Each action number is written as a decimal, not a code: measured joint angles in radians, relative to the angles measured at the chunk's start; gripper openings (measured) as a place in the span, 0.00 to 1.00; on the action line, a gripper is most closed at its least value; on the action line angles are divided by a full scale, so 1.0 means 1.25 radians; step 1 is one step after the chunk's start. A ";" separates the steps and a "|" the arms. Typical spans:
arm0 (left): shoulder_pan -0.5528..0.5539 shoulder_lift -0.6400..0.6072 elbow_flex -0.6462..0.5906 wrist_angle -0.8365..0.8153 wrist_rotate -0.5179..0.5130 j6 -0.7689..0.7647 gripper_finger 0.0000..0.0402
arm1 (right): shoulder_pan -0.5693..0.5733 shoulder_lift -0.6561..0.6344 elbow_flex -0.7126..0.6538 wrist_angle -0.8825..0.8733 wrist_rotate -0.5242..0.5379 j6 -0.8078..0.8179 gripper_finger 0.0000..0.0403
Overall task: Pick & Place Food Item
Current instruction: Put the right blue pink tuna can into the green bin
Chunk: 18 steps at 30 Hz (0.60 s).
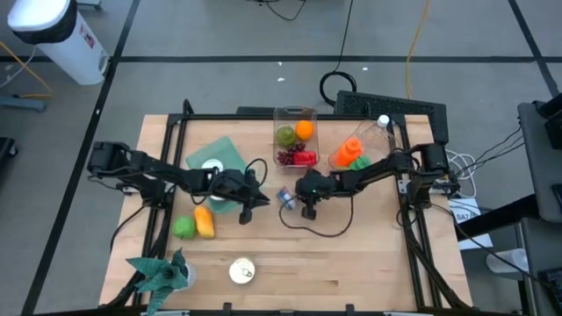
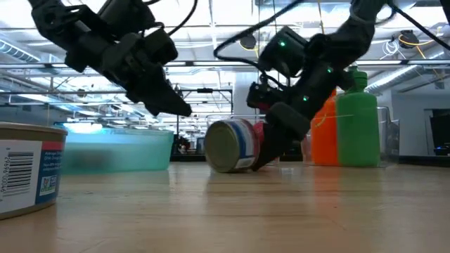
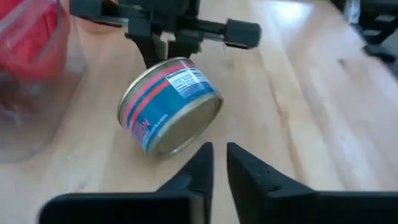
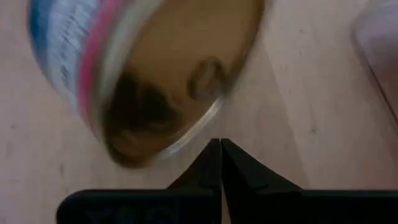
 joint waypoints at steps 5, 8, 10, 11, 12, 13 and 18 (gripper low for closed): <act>-0.007 0.013 0.013 0.009 -0.041 0.110 0.27 | 0.001 0.000 -0.002 0.009 0.001 -0.007 0.00; -0.011 0.013 0.012 0.017 -0.059 0.135 0.36 | 0.001 0.000 -0.002 0.014 0.001 -0.009 0.00; -0.011 0.013 0.012 0.025 -0.071 0.145 0.42 | 0.002 0.000 -0.002 0.015 -0.002 -0.012 0.00; -0.011 0.013 0.012 0.027 -0.074 0.157 0.44 | 0.002 0.000 -0.002 0.019 -0.002 -0.015 0.00; -0.010 0.013 0.012 0.027 -0.082 0.176 0.47 | 0.002 0.000 -0.002 0.020 -0.002 -0.019 0.00; -0.011 0.013 0.012 0.026 -0.091 0.199 0.49 | 0.002 0.000 -0.002 0.021 -0.002 -0.021 0.00; -0.008 0.013 0.012 0.031 -0.116 0.303 0.58 | 0.002 0.001 -0.002 0.050 0.000 -0.023 0.00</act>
